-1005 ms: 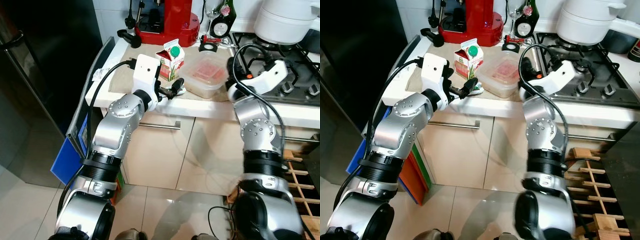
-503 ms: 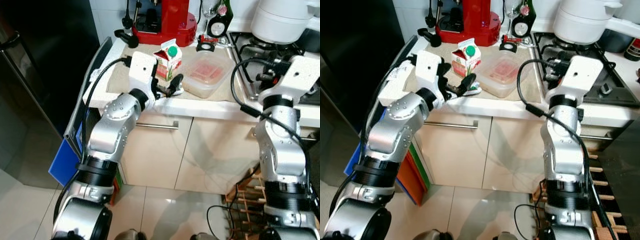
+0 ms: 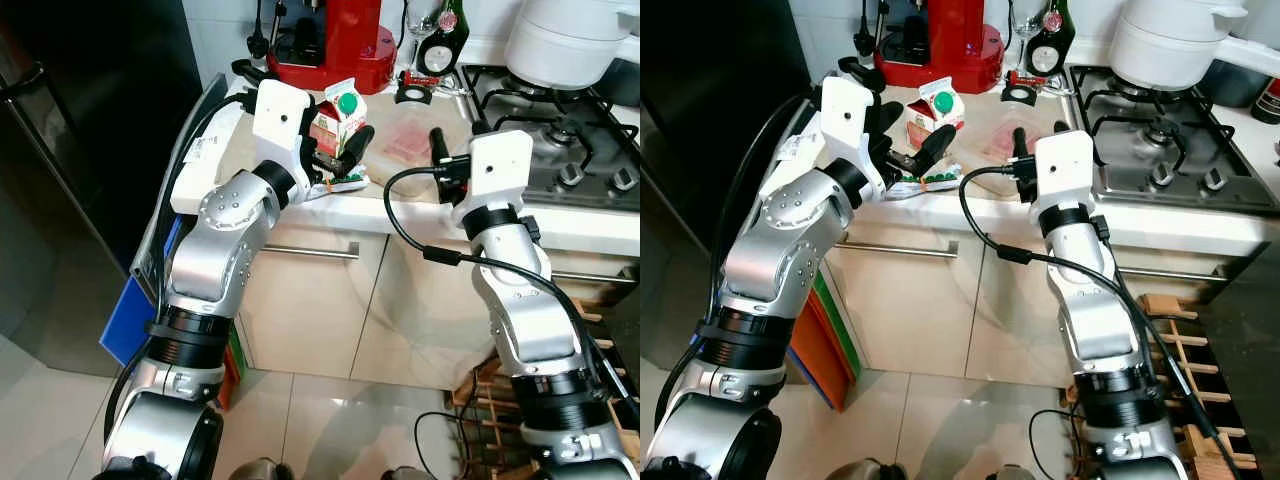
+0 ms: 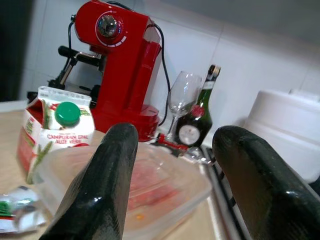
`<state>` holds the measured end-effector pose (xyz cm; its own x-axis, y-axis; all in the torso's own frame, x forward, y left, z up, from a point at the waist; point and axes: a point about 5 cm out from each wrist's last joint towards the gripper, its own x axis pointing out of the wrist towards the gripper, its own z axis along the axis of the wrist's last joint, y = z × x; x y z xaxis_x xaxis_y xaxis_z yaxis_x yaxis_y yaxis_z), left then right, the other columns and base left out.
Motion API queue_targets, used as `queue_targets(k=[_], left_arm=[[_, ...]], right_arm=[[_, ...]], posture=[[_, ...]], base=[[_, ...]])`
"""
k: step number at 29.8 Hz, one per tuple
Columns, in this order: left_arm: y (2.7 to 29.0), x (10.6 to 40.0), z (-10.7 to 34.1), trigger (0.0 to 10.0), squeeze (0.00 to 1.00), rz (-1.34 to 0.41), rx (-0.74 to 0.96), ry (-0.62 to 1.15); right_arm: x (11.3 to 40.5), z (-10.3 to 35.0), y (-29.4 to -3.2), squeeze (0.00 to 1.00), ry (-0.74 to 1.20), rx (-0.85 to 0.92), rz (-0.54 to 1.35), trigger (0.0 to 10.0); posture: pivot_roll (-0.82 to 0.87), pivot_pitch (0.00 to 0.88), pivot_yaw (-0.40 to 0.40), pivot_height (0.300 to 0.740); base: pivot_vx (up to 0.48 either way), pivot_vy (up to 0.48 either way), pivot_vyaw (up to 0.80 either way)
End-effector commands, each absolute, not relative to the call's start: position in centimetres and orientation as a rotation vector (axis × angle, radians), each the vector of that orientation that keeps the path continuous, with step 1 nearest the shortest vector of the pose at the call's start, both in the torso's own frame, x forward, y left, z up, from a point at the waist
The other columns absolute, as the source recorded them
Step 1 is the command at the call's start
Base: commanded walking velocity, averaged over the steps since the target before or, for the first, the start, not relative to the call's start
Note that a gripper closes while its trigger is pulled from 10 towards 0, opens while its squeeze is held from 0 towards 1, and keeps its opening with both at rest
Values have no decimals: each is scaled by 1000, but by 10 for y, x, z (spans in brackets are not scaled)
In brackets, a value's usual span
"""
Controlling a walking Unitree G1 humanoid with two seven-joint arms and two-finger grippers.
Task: Restocking fridge
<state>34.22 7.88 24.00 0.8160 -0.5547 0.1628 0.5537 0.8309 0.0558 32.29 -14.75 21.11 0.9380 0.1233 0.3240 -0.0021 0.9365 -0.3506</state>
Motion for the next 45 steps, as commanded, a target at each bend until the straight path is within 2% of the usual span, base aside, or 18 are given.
queue_targets(k=[1,17,22,23,24,27,30,37,40,45], left_arm=[[78,344,239,10000,0,-583,12,-163],[83,346,223,10000,0,-554,49,-104],[87,346,215,10000,0,-557,71,-103],[104,346,200,10000,0,-488,107,-111],[113,345,194,10000,0,-440,96,-102],[131,334,186,10000,0,-334,62,-107],[135,323,186,10000,0,-313,56,-142],[153,280,159,10000,0,-302,130,-114],[156,277,153,10000,0,-291,134,-95],[153,278,152,10000,0,-287,116,-84]], right_arm=[[325,212,-145,1000,-361,-424,89,10000],[327,200,-155,1000,-319,-483,102,10000],[329,193,-159,1000,-255,-334,90,10000],[329,191,-164,1000,-214,-157,49,10000],[327,190,-167,1000,-205,-96,27,10000],[318,185,-171,1000,-202,-45,-16,10000],[311,183,-172,1000,-213,-40,-41,10000],[266,160,-166,1000,-161,11,-12,10000],[251,146,-166,1000,-108,-3,14,10000],[245,139,-163,1000,-77,0,30,10000]], posture=[[-129,0,24,740],[-135,0,17,740],[-135,0,20,740],[-139,0,21,740],[-138,0,21,740],[-136,0,24,740],[-133,0,24,740],[-111,0,23,740],[-109,0,19,740],[-116,0,20,740]], base=[[0,0,0],[0,0,0],[0,0,0],[0,0,0],[0,0,0],[0,0,0],[0,0,0],[0,0,0],[0,0,0],[0,0,0]])
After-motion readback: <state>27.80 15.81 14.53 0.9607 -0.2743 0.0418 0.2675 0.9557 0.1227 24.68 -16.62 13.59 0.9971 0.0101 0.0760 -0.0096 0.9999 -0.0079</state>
